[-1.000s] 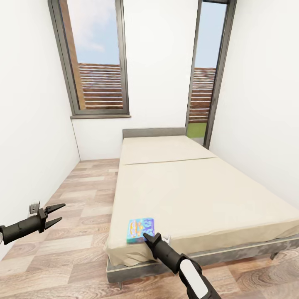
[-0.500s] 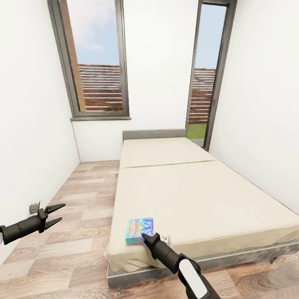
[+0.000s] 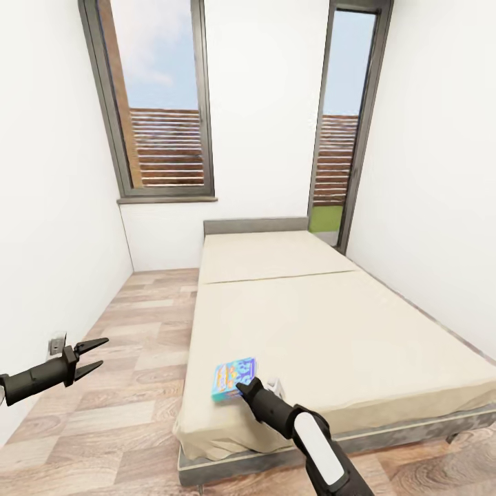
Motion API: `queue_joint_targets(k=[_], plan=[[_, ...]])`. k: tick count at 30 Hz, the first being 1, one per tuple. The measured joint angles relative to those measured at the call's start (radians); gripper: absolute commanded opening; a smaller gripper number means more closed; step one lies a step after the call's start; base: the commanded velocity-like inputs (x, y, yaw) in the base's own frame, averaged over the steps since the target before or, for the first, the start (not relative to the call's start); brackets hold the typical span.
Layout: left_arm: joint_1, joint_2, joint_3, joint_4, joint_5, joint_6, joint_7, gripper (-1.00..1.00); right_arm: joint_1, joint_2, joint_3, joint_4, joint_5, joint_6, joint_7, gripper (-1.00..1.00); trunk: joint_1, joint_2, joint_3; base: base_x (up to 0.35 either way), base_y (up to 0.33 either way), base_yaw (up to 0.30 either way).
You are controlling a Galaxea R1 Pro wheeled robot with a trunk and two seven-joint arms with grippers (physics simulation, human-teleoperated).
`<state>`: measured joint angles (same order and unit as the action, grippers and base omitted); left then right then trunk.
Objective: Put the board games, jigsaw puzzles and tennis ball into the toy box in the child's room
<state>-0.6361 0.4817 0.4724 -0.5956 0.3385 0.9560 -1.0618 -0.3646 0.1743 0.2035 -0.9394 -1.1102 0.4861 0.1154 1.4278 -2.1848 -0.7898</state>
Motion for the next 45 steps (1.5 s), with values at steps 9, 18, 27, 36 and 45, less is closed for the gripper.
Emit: queue_joint_targets(k=[9, 18, 27, 36, 45], plan=[[-0.001, 0.000, 0.000, 0.000, 0.000, -0.001, 0.000, 1.00, 0.000, 0.000, 0.232, -0.168, 0.013, -0.010, -0.088, -1.00, -0.035, 0.063, 0.028, 0.000, 0.000, 0.000], [-0.001, 0.001, 0.000, 0.000, 0.000, -0.002, 0.000, 1.00, 0.000, 0.000, 0.260, -0.189, 0.015, 0.008, -0.130, -1.00, -0.069, 0.126, 0.056, 0.000, 0.000, 0.000], [-0.001, 0.003, 0.000, 0.000, 0.000, -0.002, 0.000, 1.00, 0.000, 0.000, 0.308, -0.223, 0.156, 0.020, -0.015, -1.00, -0.104, 0.189, 0.085, 0.000, 0.000, 0.000], [-0.001, -0.038, -0.034, -0.028, -0.001, 0.016, -0.012, 1.00, -0.023, -0.046, 0.260, -0.269, 0.223, 0.053, 0.019, -1.00, -0.107, 0.196, 0.088, 0.000, 0.000, 0.000], [0.002, -0.031, 0.010, 0.004, -0.001, -0.009, -0.035, 1.00, -0.015, -0.098, 0.205, -0.226, 0.241, 0.002, -0.035, -1.00, -0.123, 0.224, 0.100, 0.000, 0.000, 0.000]])
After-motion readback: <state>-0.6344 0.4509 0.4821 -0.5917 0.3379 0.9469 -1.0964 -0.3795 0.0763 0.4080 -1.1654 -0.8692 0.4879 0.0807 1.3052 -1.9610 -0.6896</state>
